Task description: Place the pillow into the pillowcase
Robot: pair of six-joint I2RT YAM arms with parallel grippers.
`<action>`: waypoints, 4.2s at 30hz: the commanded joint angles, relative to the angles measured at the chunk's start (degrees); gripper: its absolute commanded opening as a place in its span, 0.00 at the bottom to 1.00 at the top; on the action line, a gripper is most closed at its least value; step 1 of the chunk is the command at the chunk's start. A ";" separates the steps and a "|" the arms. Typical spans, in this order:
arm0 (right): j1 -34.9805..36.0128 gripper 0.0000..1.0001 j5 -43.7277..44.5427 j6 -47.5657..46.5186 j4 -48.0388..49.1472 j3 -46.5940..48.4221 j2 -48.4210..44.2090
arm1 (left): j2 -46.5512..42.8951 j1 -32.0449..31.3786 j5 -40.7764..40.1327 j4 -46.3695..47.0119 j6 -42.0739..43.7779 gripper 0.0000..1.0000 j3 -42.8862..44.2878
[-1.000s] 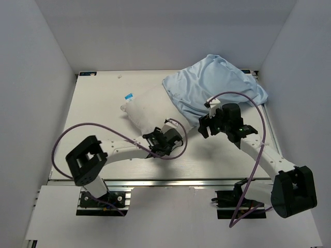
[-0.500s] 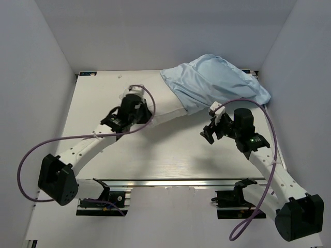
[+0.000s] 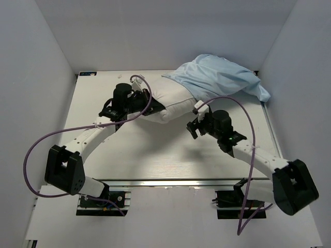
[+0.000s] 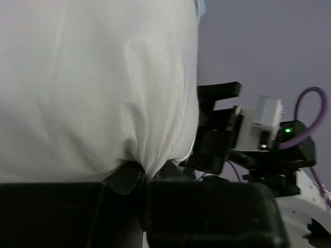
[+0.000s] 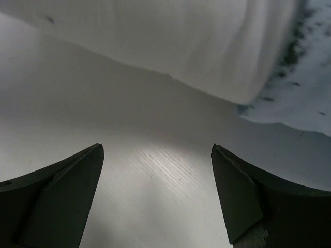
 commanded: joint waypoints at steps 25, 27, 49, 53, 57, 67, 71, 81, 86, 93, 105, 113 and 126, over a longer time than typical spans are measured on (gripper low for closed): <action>-12.79 0.27 5.92 4.94 5.58 27.49 25.61 | 5.05 1.97 12.12 13.48 -9.98 0.00 10.64; -13.51 0.19 -1.02 6.09 3.22 29.08 24.82 | 4.88 2.15 12.04 13.66 -10.07 0.00 10.29; 3.63 0.00 -16.53 23.41 -15.78 63.17 26.56 | 0.14 2.50 14.85 13.49 -10.68 0.00 6.42; 3.02 0.00 -10.90 20.25 -17.26 64.94 29.82 | -4.61 2.67 14.24 12.26 -10.77 0.00 2.47; 1.96 0.00 -13.69 20.78 -18.68 66.87 31.33 | -10.32 2.59 13.01 14.71 -14.10 0.00 -5.25; 11.89 0.18 -15.82 4.09 -27.28 63.11 32.81 | -20.00 3.55 4.06 16.73 -18.15 0.00 -26.97; 12.33 0.41 -15.90 -0.14 -29.05 58.88 33.60 | -20.35 5.39 0.89 17.09 -18.50 0.00 -30.85; 11.28 0.42 -13.26 -5.50 -26.68 57.20 34.39 | -20.88 14.01 3.59 16.65 -18.50 0.00 -31.73; 10.75 0.15 -13.18 -8.22 -26.76 58.61 35.71 | -21.67 17.87 5.97 15.24 -17.19 0.00 -32.52; 11.89 0.00 -23.68 -8.94 -32.90 64.13 35.89 | -18.60 21.57 9.48 16.03 -15.17 0.00 -31.64; 27.89 0.00 -33.66 -2.96 -36.00 66.87 28.15 | -9.28 23.15 11.68 21.31 -13.76 0.00 -25.76; 25.95 0.00 -29.30 5.84 -29.14 71.28 27.19 | -7.43 23.24 13.27 20.16 -11.56 0.00 -23.38; 5.76 0.59 -13.79 4.18 -28.08 52.63 26.33 | -4.18 23.33 13.45 21.04 -10.94 0.00 -24.43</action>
